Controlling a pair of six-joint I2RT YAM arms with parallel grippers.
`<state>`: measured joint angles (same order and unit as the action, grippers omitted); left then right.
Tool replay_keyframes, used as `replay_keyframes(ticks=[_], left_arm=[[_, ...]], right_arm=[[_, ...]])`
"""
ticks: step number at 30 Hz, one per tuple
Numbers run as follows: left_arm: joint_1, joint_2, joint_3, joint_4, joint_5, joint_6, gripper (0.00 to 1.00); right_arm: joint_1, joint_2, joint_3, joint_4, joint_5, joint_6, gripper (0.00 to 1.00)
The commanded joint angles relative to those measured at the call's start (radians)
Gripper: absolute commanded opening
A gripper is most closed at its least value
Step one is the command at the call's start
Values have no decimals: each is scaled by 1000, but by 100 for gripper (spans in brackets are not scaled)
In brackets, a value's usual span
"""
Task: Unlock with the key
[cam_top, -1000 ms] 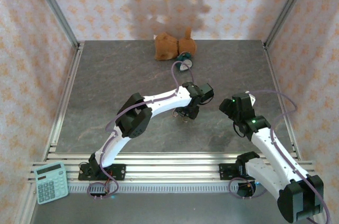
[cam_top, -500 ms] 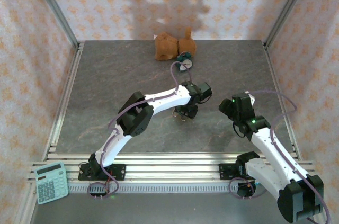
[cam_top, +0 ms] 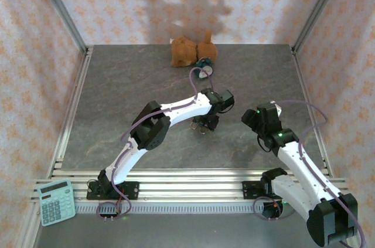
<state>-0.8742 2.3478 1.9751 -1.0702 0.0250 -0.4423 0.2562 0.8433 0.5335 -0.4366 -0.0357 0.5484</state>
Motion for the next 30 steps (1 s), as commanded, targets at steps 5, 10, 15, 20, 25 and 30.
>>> replay_keyframes(ticks=[5,10,15,20,25,30], left_arm=[[37,33,28,60,-24,9,56],[41,33,32,82,-17,15,55],[42,69,89,66,-4,20,52],[42,82,90,53,-18,28,48],[38,58,73,43,-41,43,37],[32,25,73,34,-54,57,30]], right_arm=[[-6,-9,-14,15,-6,-12,77],[-5,-11,-18,16,-6,-14,77],[-5,-6,-20,23,-13,-10,77],[-5,-9,-20,18,-12,-15,76],[-6,-9,-21,28,-16,-12,76],[-5,-9,-20,34,-24,-8,76]])
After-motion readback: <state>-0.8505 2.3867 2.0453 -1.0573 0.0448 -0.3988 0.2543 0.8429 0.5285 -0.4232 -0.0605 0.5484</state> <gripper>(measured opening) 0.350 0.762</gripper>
